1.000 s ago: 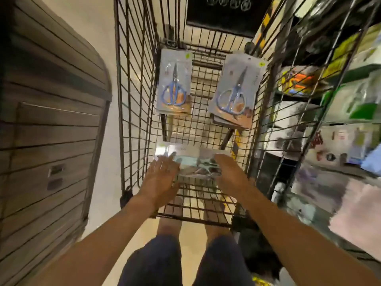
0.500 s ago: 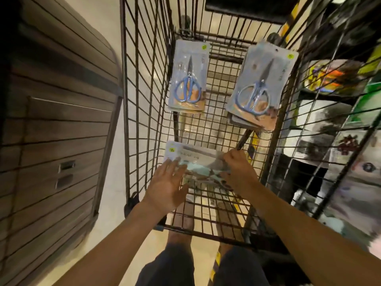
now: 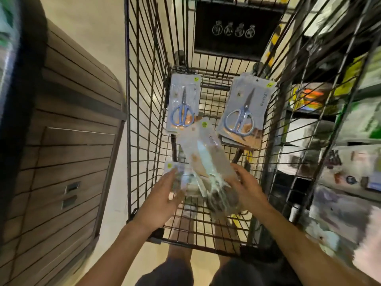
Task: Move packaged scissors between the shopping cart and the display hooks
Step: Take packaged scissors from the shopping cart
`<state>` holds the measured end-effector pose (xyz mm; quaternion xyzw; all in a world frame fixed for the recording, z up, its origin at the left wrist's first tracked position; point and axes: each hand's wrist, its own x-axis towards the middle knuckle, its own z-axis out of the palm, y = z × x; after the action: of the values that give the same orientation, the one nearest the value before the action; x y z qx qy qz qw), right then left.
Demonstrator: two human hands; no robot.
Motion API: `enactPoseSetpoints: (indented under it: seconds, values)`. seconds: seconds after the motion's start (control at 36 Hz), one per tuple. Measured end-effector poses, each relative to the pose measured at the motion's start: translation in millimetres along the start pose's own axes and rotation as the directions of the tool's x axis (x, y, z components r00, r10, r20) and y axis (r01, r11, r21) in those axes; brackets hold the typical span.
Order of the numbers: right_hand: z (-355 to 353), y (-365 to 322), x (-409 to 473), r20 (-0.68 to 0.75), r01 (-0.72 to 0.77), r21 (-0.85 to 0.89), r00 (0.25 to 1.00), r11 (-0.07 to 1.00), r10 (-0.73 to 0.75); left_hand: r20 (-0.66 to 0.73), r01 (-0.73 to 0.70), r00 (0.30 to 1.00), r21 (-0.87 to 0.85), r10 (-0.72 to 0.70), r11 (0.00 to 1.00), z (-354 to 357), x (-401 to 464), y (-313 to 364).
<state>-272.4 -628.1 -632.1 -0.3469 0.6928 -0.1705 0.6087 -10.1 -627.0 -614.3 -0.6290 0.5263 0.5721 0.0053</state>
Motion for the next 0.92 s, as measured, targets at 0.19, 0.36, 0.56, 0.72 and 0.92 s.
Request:
enactPoseSetpoints:
  seconds: [0.19,0.36,0.56,0.72,0.92]
  values:
    - [5.6,-10.5,-19.4,0.118,-0.256,0.428,0.967,0.867,0.228,-0.019,0.032,0.998,-0.608,-0.055,0.793,6.9,7.0,39.3]
    - [32.4,-13.0,-26.9,0.22,-0.302,0.427,0.949,0.852,0.226,-0.141,-0.077,0.99,-0.615,-0.014,0.785,16.2,14.0,53.3]
    - [35.3,-11.6,-27.9,0.323,-0.241,0.31,0.936,0.92,0.137,-0.228,-0.12,0.974,-0.539,-0.008,0.834,4.6,10.9,46.6]
    - [30.1,13.1,1.8,0.217,-0.026,-0.181,0.974,0.983,0.066,-0.232,-0.11,0.973,-0.447,0.004,0.888,-11.8,0.0,46.3]
    - [36.4,57.8,49.6,0.152,0.167,-0.595,0.984,0.786,-0.095,-0.312,-0.136,0.949,-0.291,0.041,0.947,-15.7,-4.1,40.4]
